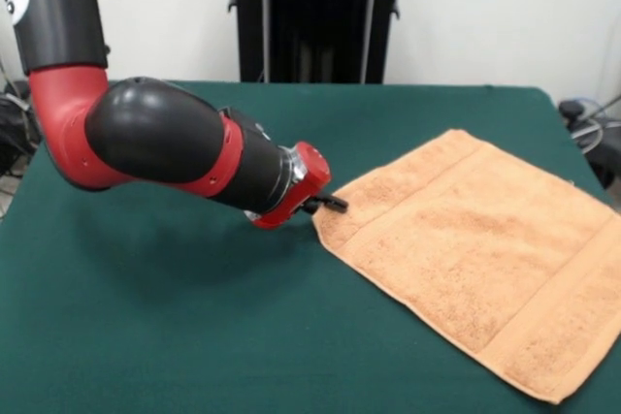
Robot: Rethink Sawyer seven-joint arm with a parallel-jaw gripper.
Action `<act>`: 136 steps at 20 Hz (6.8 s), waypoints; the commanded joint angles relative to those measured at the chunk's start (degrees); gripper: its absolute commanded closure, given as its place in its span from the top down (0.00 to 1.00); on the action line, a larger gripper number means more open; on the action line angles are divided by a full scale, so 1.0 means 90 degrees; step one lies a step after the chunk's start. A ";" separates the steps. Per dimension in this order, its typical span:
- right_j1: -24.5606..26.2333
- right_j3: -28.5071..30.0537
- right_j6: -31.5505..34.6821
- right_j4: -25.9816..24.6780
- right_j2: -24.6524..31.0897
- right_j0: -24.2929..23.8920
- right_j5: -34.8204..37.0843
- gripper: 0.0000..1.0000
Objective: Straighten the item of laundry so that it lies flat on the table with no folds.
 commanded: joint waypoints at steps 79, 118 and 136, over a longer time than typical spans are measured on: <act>0.1261 -0.5350 -0.2797 -0.1405 0.0036 0.1077 0.3895 0.00; 0.1335 -0.5646 -0.2923 -0.1311 -0.0091 0.1231 0.4125 0.00; 0.1197 -0.5388 -0.2464 -0.1199 -0.0256 0.1265 0.3803 1.00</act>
